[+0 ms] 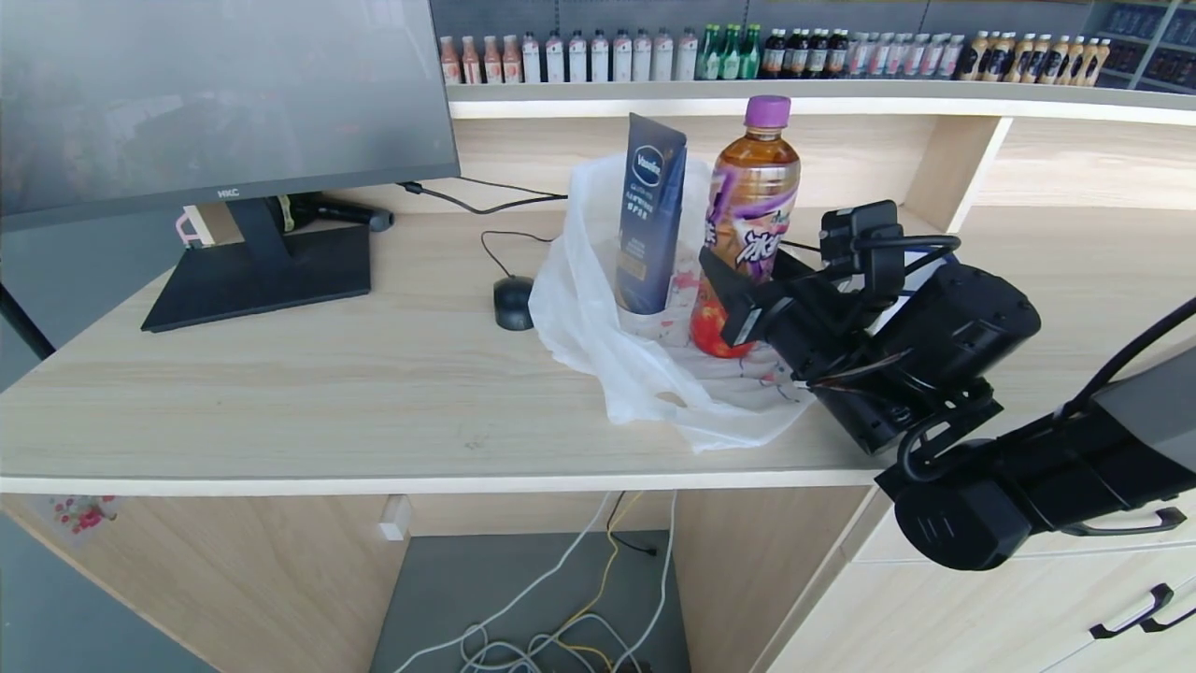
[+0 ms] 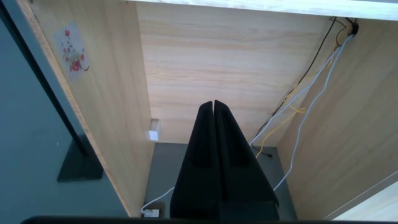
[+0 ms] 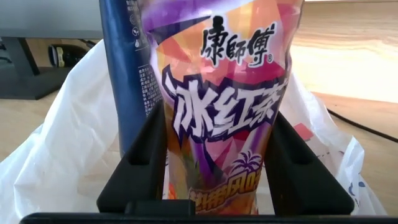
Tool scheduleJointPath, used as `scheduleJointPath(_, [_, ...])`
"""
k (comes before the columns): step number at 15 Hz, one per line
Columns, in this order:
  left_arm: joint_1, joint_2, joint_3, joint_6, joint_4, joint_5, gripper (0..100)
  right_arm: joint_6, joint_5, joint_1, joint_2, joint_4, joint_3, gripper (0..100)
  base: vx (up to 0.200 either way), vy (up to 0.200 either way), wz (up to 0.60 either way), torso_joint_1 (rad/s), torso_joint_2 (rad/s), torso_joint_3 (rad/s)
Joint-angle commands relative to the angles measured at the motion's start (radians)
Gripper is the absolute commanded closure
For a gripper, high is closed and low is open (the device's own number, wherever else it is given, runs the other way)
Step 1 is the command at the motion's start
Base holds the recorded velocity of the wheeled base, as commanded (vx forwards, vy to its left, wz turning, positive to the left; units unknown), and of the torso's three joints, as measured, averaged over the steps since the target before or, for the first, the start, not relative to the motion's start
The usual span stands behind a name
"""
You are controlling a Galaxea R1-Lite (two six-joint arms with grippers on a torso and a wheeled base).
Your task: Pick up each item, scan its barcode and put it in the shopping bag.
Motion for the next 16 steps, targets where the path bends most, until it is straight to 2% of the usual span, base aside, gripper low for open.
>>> scheduleJointPath(1, [0.0,0.0,0.0,0.0,0.0,0.0,100,0.001,0.001,0.001,0.007,0.001,-0.002,100,0.0,0.0,0.0,0.0,0.0,0.0])
scheduleJointPath(9, [0.0,0.0,0.0,0.0,0.0,0.0,100,0.004,-0.001,0.001,0.0,-0.001,0.001,100,0.0,0.0,0.0,0.0,0.0,0.0])
scheduleJointPath(10, [0.0,0.0,0.0,0.0,0.0,0.0,100,0.006,-0.003,0.001,-0.003,-0.004,0.005,0,0.0,0.0,0.0,0.0,0.0,0.0])
scheduleJointPath(16, [0.0,0.0,0.0,0.0,0.0,0.0,100,0.03,-0.006,0.001,-0.055,-0.007,0.04,0,0.0,0.0,0.0,0.0,0.0,0.0])
